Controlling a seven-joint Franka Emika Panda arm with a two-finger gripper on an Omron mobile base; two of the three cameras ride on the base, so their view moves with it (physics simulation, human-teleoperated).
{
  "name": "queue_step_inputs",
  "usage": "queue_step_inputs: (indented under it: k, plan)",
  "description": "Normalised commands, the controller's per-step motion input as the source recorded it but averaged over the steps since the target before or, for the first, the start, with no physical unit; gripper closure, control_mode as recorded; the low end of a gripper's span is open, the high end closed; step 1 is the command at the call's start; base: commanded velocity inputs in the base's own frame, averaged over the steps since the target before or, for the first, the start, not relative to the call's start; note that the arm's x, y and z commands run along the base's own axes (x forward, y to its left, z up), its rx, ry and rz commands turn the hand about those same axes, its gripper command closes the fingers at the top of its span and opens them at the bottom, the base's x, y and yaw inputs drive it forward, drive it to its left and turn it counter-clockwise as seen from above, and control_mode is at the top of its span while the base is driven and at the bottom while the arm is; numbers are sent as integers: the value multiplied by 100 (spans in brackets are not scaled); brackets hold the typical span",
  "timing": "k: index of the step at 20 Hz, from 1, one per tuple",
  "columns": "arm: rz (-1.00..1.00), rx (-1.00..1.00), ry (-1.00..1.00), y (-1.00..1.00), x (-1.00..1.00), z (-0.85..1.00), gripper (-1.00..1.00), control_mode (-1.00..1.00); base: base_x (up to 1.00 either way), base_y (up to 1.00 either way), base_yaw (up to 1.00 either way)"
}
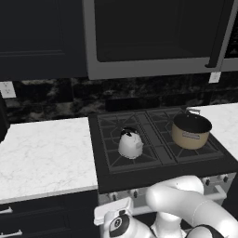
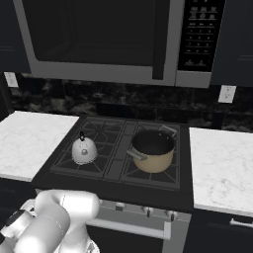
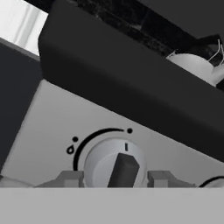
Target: Pick the kettle from the counter and place it on a stove burner. Then turn the burner on.
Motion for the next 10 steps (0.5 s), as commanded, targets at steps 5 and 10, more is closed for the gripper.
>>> queue_step_inputs:
  k: [5,10]
  plan:
    - [2,-38,0,36,9,18,100,-100,0,0,0]
    - [2,-41,0,44,14,16,100,-100,0,0,0]
